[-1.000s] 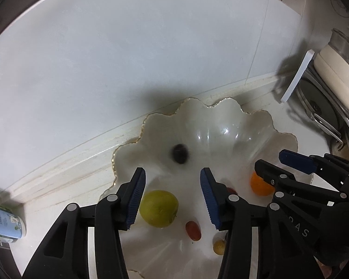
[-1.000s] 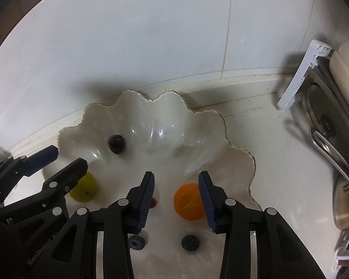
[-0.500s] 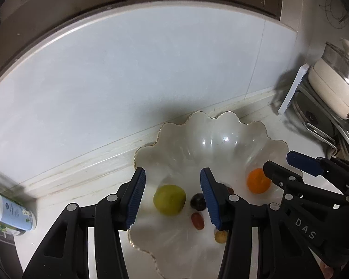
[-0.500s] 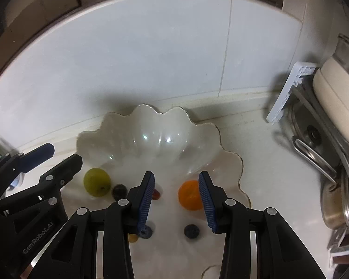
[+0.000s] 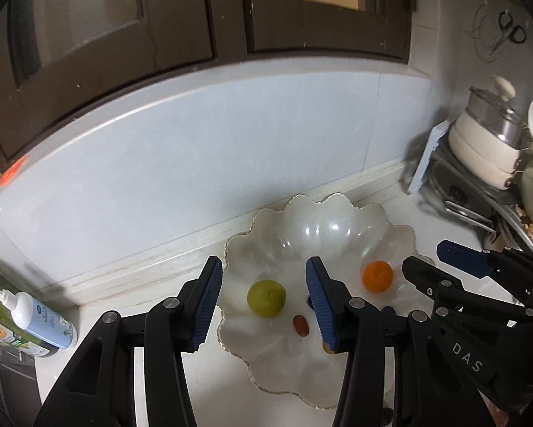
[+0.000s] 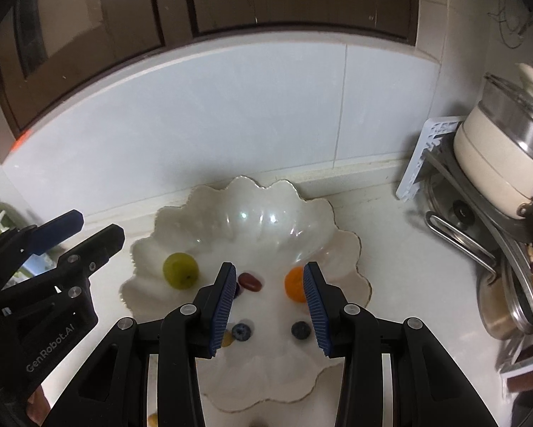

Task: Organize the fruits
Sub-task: 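Withdraw both open tools from the bowl back toward the counter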

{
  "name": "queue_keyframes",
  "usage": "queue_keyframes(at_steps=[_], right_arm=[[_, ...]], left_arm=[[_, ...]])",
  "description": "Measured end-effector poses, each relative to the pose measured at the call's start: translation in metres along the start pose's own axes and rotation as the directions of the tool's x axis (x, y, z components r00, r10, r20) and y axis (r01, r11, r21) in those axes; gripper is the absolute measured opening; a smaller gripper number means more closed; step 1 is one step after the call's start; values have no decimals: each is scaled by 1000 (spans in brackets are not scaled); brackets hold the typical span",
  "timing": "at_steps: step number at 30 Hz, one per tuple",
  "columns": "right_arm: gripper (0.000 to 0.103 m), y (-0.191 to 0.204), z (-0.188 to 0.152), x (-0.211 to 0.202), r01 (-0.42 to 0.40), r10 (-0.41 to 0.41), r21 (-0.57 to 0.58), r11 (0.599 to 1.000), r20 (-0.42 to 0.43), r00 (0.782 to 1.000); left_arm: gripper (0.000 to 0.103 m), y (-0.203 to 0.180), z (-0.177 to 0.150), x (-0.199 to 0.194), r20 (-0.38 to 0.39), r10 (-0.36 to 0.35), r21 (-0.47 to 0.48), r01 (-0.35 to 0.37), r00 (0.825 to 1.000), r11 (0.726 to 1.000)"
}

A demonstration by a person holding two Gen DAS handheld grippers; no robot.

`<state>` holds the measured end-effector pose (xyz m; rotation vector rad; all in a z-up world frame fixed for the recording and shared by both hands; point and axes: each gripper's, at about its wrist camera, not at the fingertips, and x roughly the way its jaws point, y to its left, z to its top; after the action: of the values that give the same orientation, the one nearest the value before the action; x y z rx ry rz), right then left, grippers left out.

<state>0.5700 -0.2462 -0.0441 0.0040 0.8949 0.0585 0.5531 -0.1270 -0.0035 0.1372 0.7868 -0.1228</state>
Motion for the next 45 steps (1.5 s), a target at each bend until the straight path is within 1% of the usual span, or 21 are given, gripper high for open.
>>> queue_keyframes(at_steps=[8,16,22,25,28,32,39,45], right_arm=[[41,6,-13,-41,2,0,-17,1000,84,996],[41,10,-28,-75,-8,10,-15,1000,151,989],[41,14,-41,-97,-12,16,-23,1000,192,981],[41,19,-47,-105,-6,14,-41,999,207,978],[41,24,-54,-114,-3,16,-58,998,225,974],[41,28,-63,-124,-2,18,-64,998,246,969],[41,31,-78,-143,-3,19,-59,998,280,960],[41,34,-90,-160,11,9,-62,998,318,948]], left_arm=[[50,1,-11,-38,63,-22,-4,22,998,1000],[50,5,-24,-74,117,-55,-7,56,992,998],[50,7,-36,-97,161,-53,-10,55,986,998],[51,8,-42,-107,185,-37,-10,39,982,999],[51,9,-48,-115,195,-34,-10,37,980,999],[52,14,-58,-124,193,-55,-21,60,980,998],[52,15,-73,-136,198,-74,-21,79,978,997],[52,13,-86,-151,226,-57,-23,64,972,998]])
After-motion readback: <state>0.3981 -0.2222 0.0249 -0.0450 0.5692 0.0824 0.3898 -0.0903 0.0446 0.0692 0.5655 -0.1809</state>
